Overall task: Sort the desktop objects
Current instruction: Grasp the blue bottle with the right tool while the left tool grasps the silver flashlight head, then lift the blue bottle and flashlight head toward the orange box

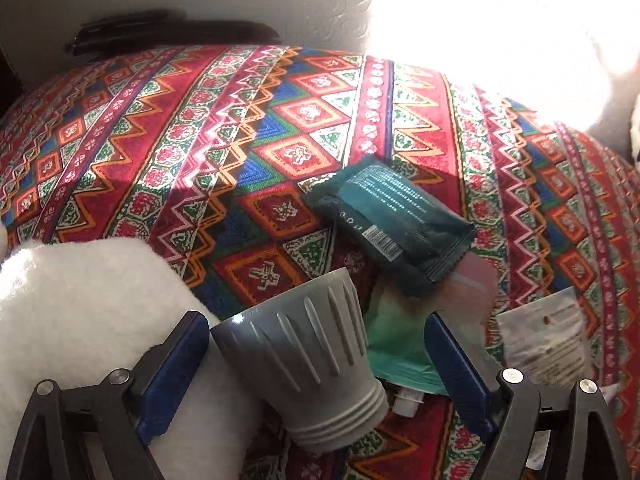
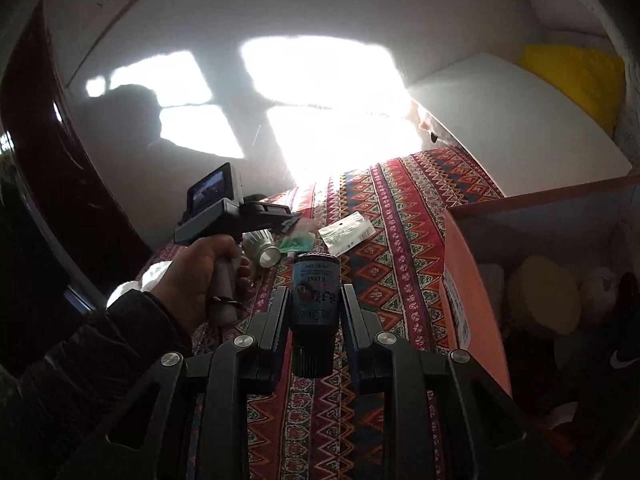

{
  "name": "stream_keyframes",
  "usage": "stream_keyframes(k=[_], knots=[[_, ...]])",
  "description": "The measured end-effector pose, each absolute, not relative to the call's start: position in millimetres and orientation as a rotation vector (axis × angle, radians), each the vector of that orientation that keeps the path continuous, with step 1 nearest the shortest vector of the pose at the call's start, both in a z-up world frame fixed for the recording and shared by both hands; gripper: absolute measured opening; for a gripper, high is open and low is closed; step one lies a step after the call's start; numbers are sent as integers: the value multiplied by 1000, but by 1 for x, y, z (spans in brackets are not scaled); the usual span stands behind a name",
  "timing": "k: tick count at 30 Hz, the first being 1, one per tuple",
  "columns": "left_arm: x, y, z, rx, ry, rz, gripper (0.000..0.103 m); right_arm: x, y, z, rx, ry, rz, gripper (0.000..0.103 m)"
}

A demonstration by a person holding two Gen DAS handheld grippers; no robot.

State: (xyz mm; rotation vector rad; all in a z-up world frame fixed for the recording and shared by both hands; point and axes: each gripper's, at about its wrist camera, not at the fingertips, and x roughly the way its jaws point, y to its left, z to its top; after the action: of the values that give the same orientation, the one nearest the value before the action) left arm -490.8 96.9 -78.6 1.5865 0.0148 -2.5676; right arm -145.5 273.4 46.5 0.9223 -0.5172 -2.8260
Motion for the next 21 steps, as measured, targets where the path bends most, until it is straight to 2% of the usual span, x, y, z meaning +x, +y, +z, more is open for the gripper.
stream_keyframes(k=[2, 3, 4, 5, 9, 13, 21], knots=[[-480, 102, -80, 1513, -65, -2602, 89, -147, 273, 46, 917, -524, -2817, 27], [-473, 102, -79, 1491, -81, -2612, 73, -146, 273, 46, 913, -526, -2812, 27], [-466, 102, -77, 1483, -99, -2635, 70, -146, 273, 47, 908, -528, -2808, 27], [-458, 103, -74, 1475, -117, -2659, 70, -144, 273, 49, 900, -524, -2811, 27], [-404, 96, -47, 1480, 9, -2859, 70, -135, 270, 61, 836, -503, -2837, 27], [-315, 77, -10, 1415, 158, -3003, 70, -127, 270, 71, 779, -497, -2860, 27], [-148, 17, 28, 1231, 270, -3064, 70, -110, 253, 82, 743, -464, -2876, 27]])
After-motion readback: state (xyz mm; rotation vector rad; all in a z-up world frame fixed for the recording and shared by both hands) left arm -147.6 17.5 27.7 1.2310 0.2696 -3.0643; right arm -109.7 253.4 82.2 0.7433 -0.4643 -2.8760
